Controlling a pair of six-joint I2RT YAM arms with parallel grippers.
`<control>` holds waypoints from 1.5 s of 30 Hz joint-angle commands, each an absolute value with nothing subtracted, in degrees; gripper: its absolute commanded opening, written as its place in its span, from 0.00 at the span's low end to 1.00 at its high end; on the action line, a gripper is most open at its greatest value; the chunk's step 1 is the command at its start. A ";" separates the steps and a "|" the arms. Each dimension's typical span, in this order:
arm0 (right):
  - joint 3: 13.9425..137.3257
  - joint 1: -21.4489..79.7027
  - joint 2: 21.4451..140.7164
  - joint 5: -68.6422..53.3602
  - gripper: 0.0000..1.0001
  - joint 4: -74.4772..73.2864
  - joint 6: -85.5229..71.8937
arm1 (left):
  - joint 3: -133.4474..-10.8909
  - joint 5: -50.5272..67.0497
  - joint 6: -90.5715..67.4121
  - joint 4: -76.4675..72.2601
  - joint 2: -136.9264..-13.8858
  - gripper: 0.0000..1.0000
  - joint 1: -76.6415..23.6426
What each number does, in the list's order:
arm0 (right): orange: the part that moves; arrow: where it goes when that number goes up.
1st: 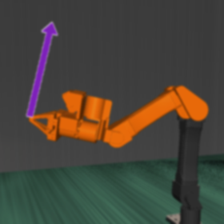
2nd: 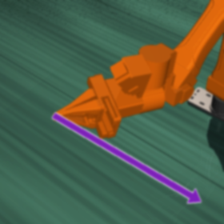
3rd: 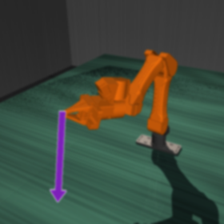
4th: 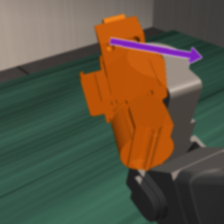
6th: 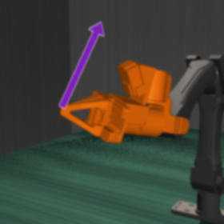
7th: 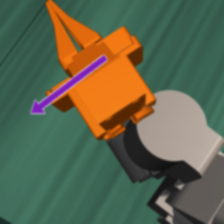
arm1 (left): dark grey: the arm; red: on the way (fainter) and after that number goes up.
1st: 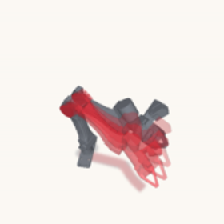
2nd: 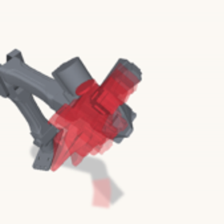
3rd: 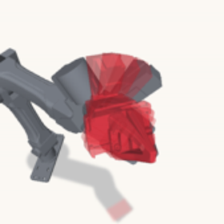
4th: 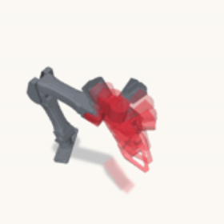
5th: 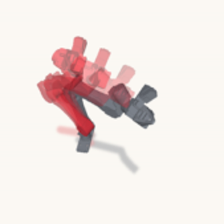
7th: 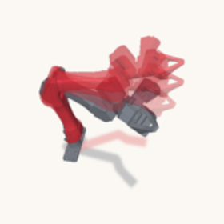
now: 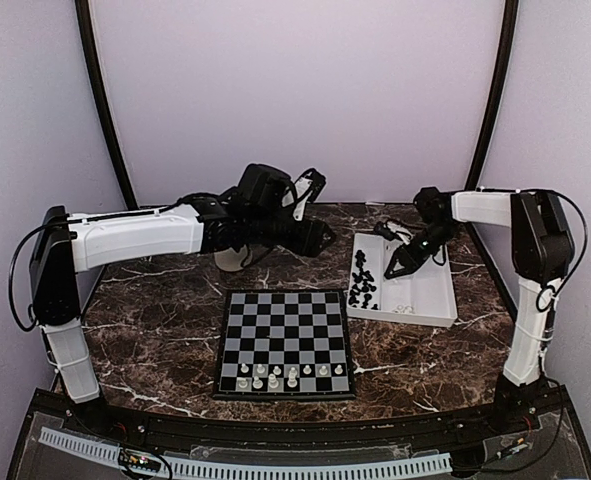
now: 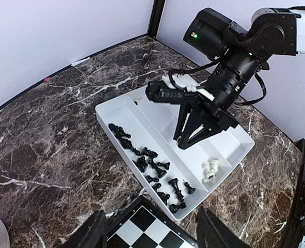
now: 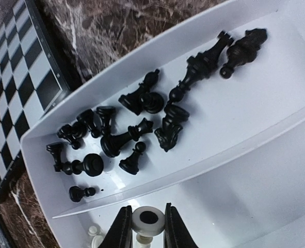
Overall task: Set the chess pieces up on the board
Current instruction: Pick up the bishop from the storage box, then pass from the right arm to the left
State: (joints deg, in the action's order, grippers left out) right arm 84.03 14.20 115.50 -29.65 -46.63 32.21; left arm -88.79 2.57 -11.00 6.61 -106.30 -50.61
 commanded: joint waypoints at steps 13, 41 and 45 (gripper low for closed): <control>72.17 9.47 104.88 -67.03 0.01 30.17 -61.85 | -84.54 -19.93 6.36 -33.29 -109.17 0.60 -56.91; 66.72 19.14 104.26 -60.82 0.01 51.93 -81.82 | -92.61 -26.83 12.40 -34.53 -117.69 0.42 -58.44; 66.36 19.50 104.07 -60.73 0.03 51.76 -81.33 | -92.64 -26.62 12.29 -34.77 -117.77 0.38 -58.45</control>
State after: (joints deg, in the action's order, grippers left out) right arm 67.13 18.81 106.08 -61.25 49.30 -81.76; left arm -91.02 -25.58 11.88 -32.60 -117.99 -58.15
